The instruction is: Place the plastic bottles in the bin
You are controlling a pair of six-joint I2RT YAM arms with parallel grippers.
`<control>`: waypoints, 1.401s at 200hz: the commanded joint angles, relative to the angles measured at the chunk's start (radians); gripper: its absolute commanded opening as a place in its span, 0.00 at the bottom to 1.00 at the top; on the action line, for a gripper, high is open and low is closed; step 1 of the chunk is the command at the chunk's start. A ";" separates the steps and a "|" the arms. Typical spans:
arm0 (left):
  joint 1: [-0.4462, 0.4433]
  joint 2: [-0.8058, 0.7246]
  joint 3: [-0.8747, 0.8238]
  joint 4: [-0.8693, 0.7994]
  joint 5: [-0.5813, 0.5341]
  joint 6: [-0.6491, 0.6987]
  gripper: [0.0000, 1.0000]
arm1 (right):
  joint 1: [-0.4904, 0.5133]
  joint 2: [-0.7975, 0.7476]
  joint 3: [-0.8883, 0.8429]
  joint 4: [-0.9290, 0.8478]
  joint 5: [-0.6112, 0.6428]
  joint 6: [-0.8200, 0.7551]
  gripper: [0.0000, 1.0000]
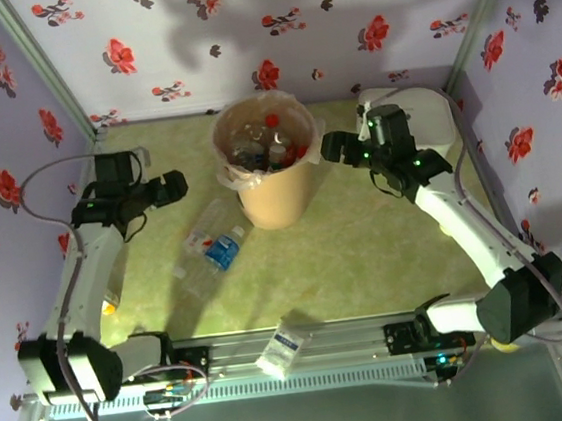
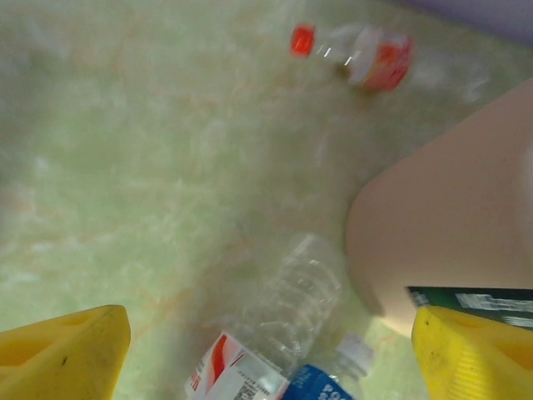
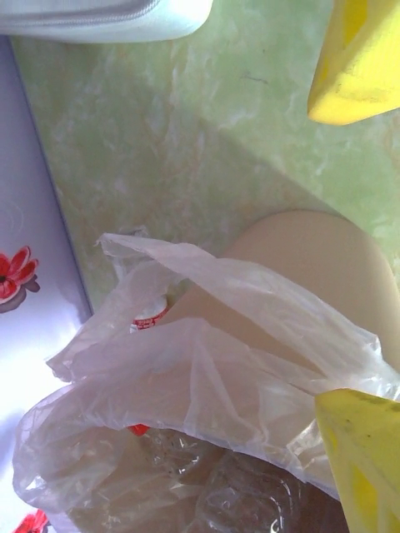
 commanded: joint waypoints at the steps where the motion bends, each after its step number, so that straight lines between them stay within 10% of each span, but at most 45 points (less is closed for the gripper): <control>1: -0.027 0.099 -0.032 0.102 -0.018 -0.033 0.93 | -0.018 -0.055 -0.016 -0.023 0.040 -0.006 0.83; 55: -0.139 0.403 0.060 0.131 0.001 0.077 1.00 | -0.033 -0.068 -0.026 -0.043 0.033 -0.002 0.83; 208: -0.198 0.604 0.131 0.019 -0.050 0.234 1.00 | -0.055 -0.053 -0.035 -0.039 0.004 0.011 0.83; 280: -0.195 0.610 0.216 -0.036 -0.161 0.235 0.76 | -0.054 -0.060 -0.042 -0.042 0.009 0.014 0.83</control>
